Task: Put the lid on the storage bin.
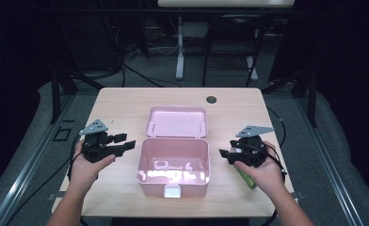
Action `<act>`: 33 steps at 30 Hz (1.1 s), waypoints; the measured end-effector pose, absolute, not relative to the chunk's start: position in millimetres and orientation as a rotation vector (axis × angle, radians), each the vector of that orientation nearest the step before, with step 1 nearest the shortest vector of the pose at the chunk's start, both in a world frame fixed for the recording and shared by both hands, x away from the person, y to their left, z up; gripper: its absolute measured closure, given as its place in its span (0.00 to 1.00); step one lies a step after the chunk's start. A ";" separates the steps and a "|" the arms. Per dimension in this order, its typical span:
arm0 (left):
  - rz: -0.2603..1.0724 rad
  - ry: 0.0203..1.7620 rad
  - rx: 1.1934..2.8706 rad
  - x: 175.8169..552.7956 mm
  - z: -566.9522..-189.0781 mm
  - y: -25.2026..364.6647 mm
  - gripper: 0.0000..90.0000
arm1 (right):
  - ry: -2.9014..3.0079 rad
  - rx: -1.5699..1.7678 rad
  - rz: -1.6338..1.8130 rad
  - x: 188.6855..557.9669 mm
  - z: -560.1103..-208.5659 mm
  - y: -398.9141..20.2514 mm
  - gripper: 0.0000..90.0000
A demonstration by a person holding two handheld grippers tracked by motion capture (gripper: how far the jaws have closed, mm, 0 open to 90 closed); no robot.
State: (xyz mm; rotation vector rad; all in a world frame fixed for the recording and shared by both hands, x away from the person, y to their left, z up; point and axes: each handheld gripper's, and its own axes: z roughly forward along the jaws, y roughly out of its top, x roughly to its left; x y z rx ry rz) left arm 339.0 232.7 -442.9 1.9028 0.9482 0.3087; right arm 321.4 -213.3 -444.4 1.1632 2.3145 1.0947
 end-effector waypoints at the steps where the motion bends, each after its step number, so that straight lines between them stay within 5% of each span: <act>1: 0.309 0.947 1.897 339.0 -443.3 232.6 0.53 | 2.318 1.177 1.074 323.7 -443.7 -214.3 0.49; 33: 0.308 0.948 1.899 337.4 -439.7 235.5 0.53 | 2.538 1.382 0.588 376.2 -435.6 -234.5 0.50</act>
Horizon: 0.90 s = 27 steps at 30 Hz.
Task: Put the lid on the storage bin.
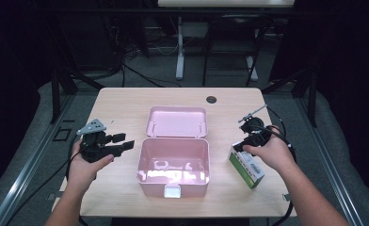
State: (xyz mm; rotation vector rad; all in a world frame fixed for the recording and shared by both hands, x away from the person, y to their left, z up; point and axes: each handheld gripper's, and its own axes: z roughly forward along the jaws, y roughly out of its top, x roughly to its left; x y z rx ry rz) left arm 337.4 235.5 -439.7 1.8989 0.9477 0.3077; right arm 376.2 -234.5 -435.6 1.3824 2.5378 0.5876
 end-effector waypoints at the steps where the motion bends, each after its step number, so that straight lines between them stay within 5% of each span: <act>1: 0.307 0.948 1.899 337.5 -439.7 235.7 0.53 | 2.542 1.399 0.572 377.3 -436.5 -234.6 0.50; 27: 0.291 0.961 1.900 340.5 -443.8 236.8 0.53 | 2.698 1.493 0.253 391.9 -459.1 -233.1 0.54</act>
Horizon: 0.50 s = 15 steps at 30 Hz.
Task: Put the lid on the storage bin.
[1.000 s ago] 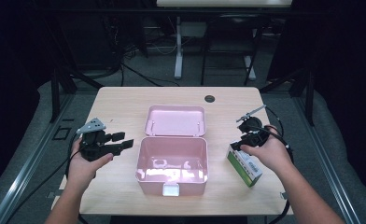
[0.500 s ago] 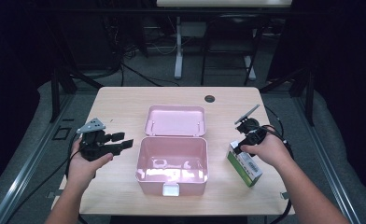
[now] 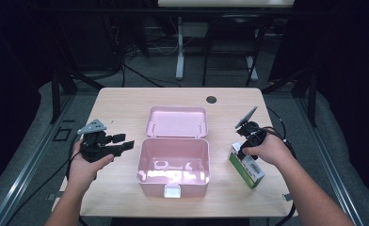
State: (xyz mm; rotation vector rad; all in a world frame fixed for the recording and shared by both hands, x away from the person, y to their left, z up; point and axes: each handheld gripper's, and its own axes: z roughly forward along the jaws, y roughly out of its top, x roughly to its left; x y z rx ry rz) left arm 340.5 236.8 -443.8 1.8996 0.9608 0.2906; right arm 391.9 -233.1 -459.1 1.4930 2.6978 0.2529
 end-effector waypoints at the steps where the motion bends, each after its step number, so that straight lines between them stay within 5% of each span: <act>1: 0.290 0.961 1.898 340.6 -443.8 236.9 0.53 | 2.701 1.491 0.244 392.1 -460.4 -233.0 0.54; 15: 0.286 0.969 1.896 341.4 -444.2 238.6 0.53 | 2.721 1.567 0.180 392.6 -471.9 -232.4 0.58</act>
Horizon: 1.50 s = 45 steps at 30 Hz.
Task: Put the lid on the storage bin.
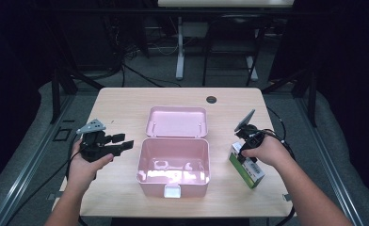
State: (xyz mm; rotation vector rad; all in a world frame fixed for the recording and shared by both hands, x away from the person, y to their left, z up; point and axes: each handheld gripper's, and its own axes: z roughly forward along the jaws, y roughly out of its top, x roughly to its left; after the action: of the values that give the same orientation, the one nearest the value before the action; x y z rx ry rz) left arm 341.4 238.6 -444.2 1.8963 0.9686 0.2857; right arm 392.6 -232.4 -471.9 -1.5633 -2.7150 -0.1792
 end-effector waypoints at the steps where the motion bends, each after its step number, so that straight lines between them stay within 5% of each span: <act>1: 0.286 0.969 1.896 341.4 -444.3 238.6 0.53 | -2.717 -1.560 -0.180 392.8 -472.8 -232.8 0.58; 45: 0.286 0.981 1.885 342.1 -445.3 239.8 0.53 | -2.669 -1.632 -0.129 390.6 -489.6 -234.0 0.66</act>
State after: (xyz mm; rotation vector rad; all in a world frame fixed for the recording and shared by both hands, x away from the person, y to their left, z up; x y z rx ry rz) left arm 342.1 239.8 -445.3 1.8850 0.9815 0.2864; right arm 390.6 -234.0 -489.6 -1.6322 -2.6685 -0.1288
